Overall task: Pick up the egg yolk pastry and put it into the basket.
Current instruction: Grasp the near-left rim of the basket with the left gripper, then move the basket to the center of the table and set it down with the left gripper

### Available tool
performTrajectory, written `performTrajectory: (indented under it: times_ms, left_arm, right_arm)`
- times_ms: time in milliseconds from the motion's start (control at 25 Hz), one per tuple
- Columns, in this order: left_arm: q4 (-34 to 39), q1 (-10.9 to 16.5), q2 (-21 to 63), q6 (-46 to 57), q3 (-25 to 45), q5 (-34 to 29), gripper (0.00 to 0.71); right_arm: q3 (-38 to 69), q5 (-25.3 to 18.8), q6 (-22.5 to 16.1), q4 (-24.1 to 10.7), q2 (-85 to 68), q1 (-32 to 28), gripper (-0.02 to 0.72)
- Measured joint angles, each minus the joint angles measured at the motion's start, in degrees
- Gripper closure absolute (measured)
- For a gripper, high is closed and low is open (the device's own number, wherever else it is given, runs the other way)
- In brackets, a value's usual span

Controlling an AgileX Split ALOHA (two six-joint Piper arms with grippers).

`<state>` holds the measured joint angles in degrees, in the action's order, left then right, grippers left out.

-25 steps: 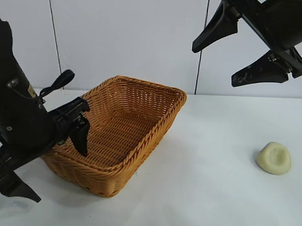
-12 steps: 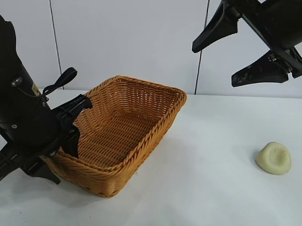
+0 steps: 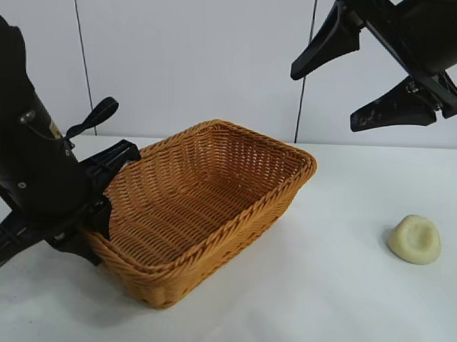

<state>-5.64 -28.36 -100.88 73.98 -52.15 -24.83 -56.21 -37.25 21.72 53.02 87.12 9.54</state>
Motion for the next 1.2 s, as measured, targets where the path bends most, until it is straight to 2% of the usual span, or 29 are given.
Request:
performTrajectory:
  times_ms: [120,280,400,680,920,1200]
  left_arm:
    - [-1.67,3.52,0.65,-9.27,-4.15,-5.99,0.629]
    - [-9.35,8.54,-0.04,-28.88,-10.15,-12.07,0.630]
    - [-13.50,10.45,-1.82,-41.14,-14.53,-15.76,0.630]
    - [-15.52,10.70,-7.18,-58.18,-22.12,-24.29,0.630]
    - [-17.71,10.76,-10.26,-64.46,-22.56,-25.05,0.630]
    - [-18.56,10.76,-14.74,-66.12,-22.56,-23.71,0.630]
  right_arm:
    - [0.00,-0.11,0.00,0.00,0.00,0.00,0.057]
    - [0.00,-0.28,0.00,-0.05,0.00,0.00,0.057]
    - [0.00,-0.28,0.00,-0.10,0.00,0.00,0.057]
    - [0.00,-0.50,0.00,-0.15,0.00,0.00,0.057]
    - [0.00,-0.50,0.00,-0.15,0.00,0.00,0.057]
    - [0.00,-0.50,0.00,-0.15,0.00,0.00,0.057]
